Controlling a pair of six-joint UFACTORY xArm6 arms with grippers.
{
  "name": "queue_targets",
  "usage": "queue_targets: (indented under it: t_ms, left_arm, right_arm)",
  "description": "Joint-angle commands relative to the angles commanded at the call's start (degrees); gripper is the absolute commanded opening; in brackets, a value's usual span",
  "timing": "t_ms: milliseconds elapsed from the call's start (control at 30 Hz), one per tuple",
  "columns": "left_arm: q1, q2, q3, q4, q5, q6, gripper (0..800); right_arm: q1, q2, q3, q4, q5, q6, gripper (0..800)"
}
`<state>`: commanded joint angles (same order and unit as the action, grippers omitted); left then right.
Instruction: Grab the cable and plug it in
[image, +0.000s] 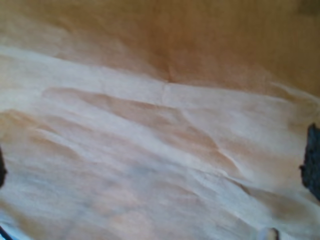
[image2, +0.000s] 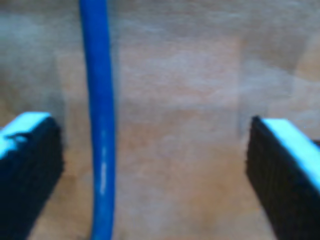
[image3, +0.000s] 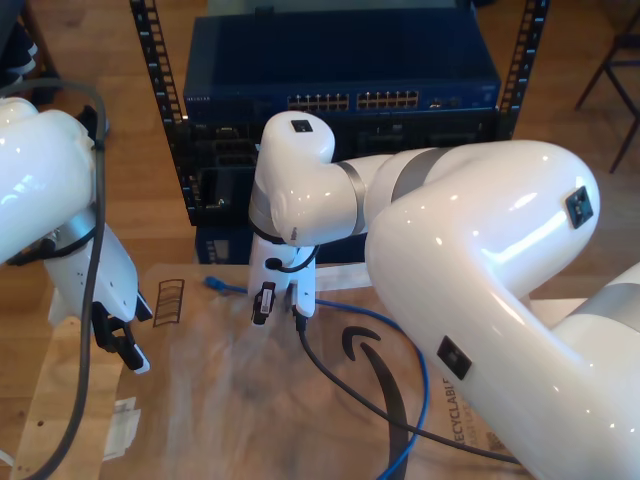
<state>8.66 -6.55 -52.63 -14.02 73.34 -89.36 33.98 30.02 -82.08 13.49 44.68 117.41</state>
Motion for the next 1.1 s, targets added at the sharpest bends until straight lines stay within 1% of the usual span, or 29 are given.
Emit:
queue_targets:
  t_ms: [67, 100, 200, 267, 367, 433, 500, 633, 700, 767, 867, 933, 1033, 1100]
  left_arm:
    - [0.0, 0.0, 0.0, 0.0, 0.0, 0.0, 799]
    - [0.0, 0.0, -0.1, 0.0, 0.0, 0.0, 799]
    - [0.1, 0.0, -0.1, 0.0, 0.1, 0.1, 799]
    - [0.2, 0.0, 0.0, 0.0, 0.1, 0.1, 799]
    - [0.3, -0.1, -0.4, -0.1, 0.6, 0.1, 799]
    - [0.3, -0.4, -0.7, -0.1, 2.2, 0.1, 798]
    - [0.4, -0.6, -2.5, -1.8, 4.6, 0.1, 798]
    - [0.4, -0.6, -6.9, -12.1, 10.0, 0.4, 798]
    - [0.4, -0.6, -8.5, -15.2, 10.7, 0.6, 798]
    - [-0.2, -0.5, -10.4, -17.5, 11.1, 0.7, 798]
    - [-2.3, -0.5, -13.1, -22.3, 11.8, 1.6, 797]
    - [-3.1, -0.4, -14.3, -25.1, 11.8, 2.7, 797]
    - [-4.4, -0.4, -15.7, -27.9, 12.1, 5.3, 797]
    - [-4.4, -0.5, -15.6, -29.5, 12.4, 6.0, 797]
  right_arm:
    - [0.0, 0.0, 0.5, -0.1, -1.8, 0.0, 340]
    - [0.1, -0.1, 1.0, -0.2, -2.6, 0.1, 279]
    - [0.4, -0.1, 1.4, -1.5, -4.6, 0.3, 55]
    - [0.4, -0.4, 1.4, -2.9, -4.8, 0.6, 12]
    - [0.4, -2.3, 3.0, -3.1, -4.7, 1.4, 2]
    - [0.4, -6.9, 6.9, -3.1, -4.6, 1.3, 2]
    - [0.0, -12.6, 12.0, -3.0, -4.3, 1.3, 2]
    - [-1.8, -26.2, 24.4, -2.8, -3.3, 1.2, 2]
    - [-4.4, -33.3, 29.7, -2.5, -3.2, 1.2, 2]
    - [-7.3, -39.6, 33.7, -2.4, -2.5, 1.2, 2]
    - [-12.0, -45.9, 36.1, -2.3, 1.8, 1.1, 2]
    - [-12.8, -48.8, 37.0, -1.0, 3.0, 0.5, 2]
    - [-12.9, -51.4, 36.7, 5.2, 6.9, -2.4, 2]
    - [-13.5, -51.8, 34.5, 9.8, 9.9, -4.3, 2]
